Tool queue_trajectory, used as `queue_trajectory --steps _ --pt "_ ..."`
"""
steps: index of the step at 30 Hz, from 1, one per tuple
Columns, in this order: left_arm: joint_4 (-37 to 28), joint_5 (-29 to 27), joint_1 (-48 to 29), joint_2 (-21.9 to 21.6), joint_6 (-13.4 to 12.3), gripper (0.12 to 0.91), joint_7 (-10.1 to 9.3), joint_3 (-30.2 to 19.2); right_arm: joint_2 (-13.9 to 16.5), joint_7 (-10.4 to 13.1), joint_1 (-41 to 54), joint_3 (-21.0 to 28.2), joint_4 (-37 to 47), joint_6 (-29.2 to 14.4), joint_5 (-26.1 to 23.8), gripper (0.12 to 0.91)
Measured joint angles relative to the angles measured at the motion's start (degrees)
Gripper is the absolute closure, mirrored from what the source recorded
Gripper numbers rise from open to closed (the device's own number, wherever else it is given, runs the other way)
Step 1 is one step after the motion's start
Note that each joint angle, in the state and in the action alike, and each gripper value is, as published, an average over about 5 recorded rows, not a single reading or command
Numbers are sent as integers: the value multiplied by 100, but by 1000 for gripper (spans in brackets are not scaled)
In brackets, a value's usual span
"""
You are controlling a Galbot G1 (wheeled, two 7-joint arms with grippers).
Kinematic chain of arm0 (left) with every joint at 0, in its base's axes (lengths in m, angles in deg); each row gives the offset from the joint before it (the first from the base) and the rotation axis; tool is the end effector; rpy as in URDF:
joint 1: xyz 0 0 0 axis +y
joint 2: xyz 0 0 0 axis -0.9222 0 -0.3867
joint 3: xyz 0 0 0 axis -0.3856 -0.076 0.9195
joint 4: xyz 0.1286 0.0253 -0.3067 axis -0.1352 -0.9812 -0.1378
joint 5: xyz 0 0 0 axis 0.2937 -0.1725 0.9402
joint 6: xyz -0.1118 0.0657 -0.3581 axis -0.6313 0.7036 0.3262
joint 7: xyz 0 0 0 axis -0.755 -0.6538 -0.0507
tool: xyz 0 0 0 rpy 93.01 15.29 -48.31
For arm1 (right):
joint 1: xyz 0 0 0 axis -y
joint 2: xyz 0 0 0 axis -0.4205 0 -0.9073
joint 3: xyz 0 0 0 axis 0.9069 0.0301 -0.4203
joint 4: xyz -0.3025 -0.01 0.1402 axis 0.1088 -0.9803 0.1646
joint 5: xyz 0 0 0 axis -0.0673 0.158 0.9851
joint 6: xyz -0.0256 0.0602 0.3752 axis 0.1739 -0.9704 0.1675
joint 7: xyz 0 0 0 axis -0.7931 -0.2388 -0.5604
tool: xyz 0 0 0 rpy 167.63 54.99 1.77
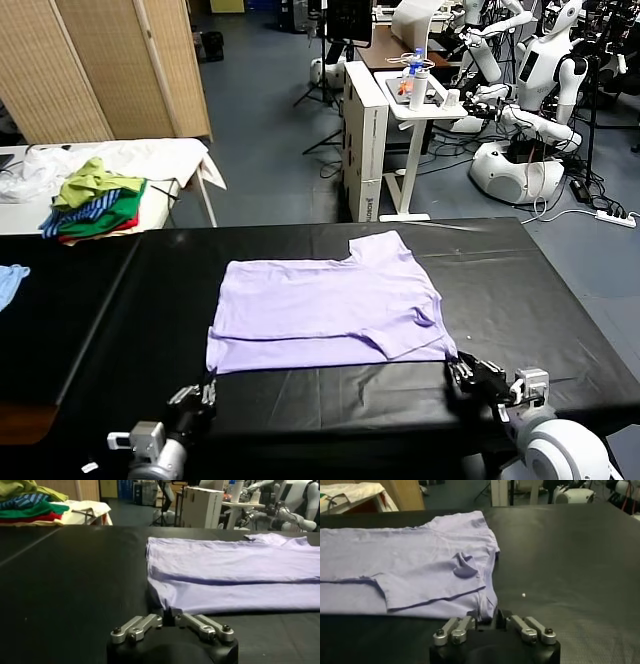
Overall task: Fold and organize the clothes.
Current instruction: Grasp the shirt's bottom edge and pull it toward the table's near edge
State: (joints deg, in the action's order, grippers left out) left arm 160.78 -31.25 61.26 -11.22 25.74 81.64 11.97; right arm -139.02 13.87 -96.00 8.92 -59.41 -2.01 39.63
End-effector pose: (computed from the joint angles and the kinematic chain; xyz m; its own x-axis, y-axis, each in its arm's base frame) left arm 0.1743 0.0468 -0.3070 -0.9021 0.0467 0.4289 0.0284 0.9984 -0.0491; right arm 0.2295 -0.0960 -0.2495 -0.8011 -0.1434 0.5811 -0.1418 0.9887 0.0486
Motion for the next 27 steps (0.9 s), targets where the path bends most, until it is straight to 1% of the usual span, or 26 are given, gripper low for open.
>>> queue_trajectory --steps 5,10,15,18,20,21,24,26,27 --pt "187 -149 265 110 11 883 -60 53 87 173 -268 -122 -280 217 11 864" --pt "417 -319 679 169 -41 883 -73 166 128 277 -569 -266 -569 434 17 864" --pt "619 -408 1102 178 -93 883 -82 286 119 288 -787 -322 -743 520 17 864" --pt "736 -423 1328 166 -102 883 -91 345 109 257 -873 -354 -822 618 17 845" --pt "811 -421 1456 159 -88 883 -113 374 108 232 -929 -390 -887 687 16 782" --pt "847 -417 1508 159 -74 883 -134 384 109 226 -960 -410 -928 714 16 734" --pt "947 -404 1628 181 5 874 -222 397 109 234 -1067 -484 -1077 767 33 553" --pt "1012 -398 1691 213 77 819 -290 400 111 244 -1151 -545 -1191 799 81 439" --pt "1043 -396 1719 229 119 772 -327 400 114 246 -1192 -577 -1246 813 116 382"
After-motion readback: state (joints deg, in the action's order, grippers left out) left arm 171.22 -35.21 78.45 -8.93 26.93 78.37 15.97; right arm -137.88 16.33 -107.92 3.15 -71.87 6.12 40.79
